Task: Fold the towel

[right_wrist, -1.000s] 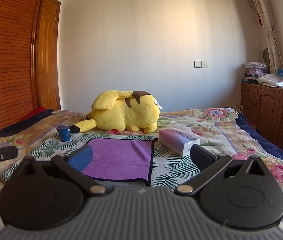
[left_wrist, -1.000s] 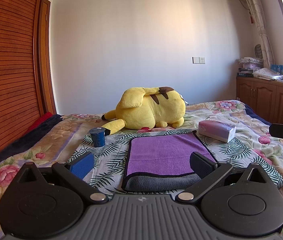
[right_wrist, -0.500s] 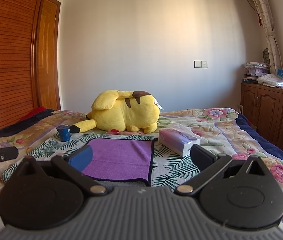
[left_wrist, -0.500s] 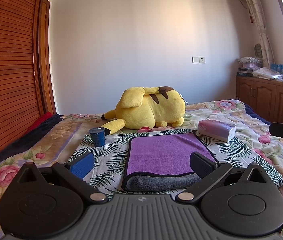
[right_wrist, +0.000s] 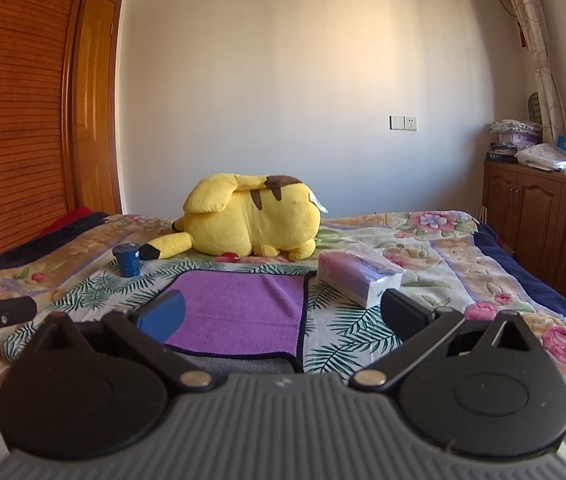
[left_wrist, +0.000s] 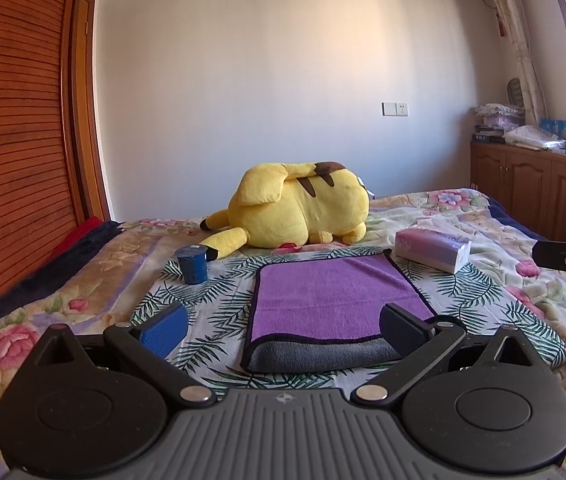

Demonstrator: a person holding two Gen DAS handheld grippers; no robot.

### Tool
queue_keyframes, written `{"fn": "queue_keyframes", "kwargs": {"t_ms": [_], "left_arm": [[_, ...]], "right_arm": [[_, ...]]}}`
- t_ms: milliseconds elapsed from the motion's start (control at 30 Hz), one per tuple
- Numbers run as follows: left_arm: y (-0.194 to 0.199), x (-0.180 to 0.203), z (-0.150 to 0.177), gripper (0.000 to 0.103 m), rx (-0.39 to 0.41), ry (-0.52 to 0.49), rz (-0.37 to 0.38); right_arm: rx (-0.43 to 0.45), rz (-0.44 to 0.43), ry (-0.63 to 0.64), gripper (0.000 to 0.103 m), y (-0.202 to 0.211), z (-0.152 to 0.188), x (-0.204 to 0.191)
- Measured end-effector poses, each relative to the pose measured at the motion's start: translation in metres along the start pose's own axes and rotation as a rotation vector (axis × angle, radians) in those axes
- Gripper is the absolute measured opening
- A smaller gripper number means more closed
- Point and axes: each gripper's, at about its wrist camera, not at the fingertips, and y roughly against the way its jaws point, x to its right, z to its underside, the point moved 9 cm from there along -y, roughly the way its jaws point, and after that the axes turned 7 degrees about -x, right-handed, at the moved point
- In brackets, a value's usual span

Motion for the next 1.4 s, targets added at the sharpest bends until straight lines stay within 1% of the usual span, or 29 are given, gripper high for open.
{"fn": "queue_keyframes", "kwargs": {"t_ms": [367, 633, 767, 867, 1033, 1200, 1400], "left_arm": [[-0.016, 0.006, 0.002, 0.087, -0.053, -0.021, 0.011], [-0.028, 0.009, 0.001, 0.087, -0.080, -0.044, 0.021], [-0.037, 0.013, 0.004, 0.087, -0.107, -0.053, 0.040], [-0.044, 0.015, 0.004, 0.087, -0.123, -0.064, 0.042], [-0.054, 0.014, 0.005, 0.087, -0.144, -0.058, 0.047], [-0.065, 0.013, 0.004, 0.087, -0.163, -0.058, 0.052], [-0.082, 0.010, 0.006, 0.087, -0.189, -0.059, 0.059]], "right_arm": [[-0.031, 0.007, 0.048, 0.103, -0.014, -0.001, -0.005], [-0.082, 0.004, 0.060, 0.103, -0.030, 0.004, -0.006], [-0.112, 0.000, 0.065, 0.103, -0.039, 0.008, -0.007], [-0.133, -0.004, 0.077, 0.103, -0.046, 0.010, -0.009], [-0.165, -0.009, 0.098, 0.103, -0.058, 0.014, -0.012], [-0.189, -0.021, 0.110, 0.103, -0.070, 0.016, -0.014], [-0.221, -0.057, 0.140, 0.103, -0.084, 0.019, -0.021]]}}
